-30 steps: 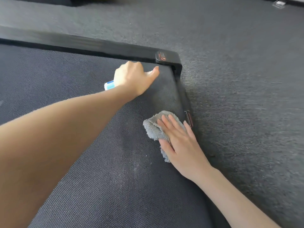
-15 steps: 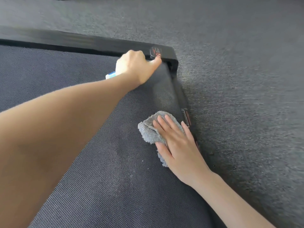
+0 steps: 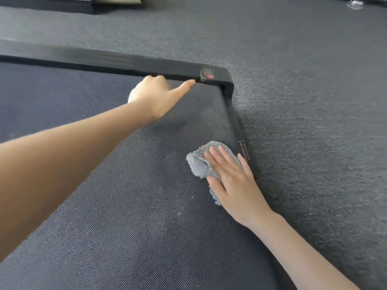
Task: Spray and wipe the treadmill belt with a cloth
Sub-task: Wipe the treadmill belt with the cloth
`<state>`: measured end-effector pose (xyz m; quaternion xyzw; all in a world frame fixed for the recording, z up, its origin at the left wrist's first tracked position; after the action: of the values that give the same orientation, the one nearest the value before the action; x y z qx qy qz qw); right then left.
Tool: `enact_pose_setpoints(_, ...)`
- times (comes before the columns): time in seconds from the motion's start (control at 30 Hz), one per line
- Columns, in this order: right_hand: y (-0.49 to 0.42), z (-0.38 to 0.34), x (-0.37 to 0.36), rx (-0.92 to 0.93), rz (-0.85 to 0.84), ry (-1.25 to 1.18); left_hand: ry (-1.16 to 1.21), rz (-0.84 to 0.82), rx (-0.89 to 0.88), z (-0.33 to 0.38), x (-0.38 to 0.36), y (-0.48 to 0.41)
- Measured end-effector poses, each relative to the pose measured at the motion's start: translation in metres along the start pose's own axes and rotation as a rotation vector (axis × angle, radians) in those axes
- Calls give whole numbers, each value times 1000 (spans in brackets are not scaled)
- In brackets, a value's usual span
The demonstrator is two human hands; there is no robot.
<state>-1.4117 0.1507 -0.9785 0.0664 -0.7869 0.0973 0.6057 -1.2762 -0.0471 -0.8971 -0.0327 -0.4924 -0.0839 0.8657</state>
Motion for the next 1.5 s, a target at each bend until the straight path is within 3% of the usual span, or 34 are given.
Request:
enact_pose_setpoints(0.1,1,-4,1,45,6,-10,69,6,25,-28,19,34)
enact_pose_setpoints(0.27,-8,-52,-6,413,-95,-81,97,72,4,-63,44,92)
enact_pose_setpoints(0.37,-36,-54,-6,501,-122,-54,22,91,-6,-76,50,111)
enact_pose_setpoints(0.63,-154,-2,-6,378,-154,-30,-117,86,8,-87,54,129)
enact_pose_setpoints(0.87,-245,42,3,148,-131,9,-160,47,87,-97,49,129)
enact_pose_setpoints(1.2,-258,22,11,-49,-137,-62,-188,20,101,-104,53,136)
enact_pose_setpoints(1.5,-141,-79,3,486,-166,-177,-207,65,66,-98,66,160)
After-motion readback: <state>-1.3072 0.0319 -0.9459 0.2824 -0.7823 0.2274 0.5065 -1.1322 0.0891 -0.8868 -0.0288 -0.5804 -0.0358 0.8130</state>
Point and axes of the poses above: each hand's wrist, its own y-axis away from the middle knuckle, its own x-axis out of the back of the hand, z = x × y, the point moved 4 cm from there along -y, towards the middle knuckle, and after that the axes turned 11 degrees about x, right-handed, at the moved point
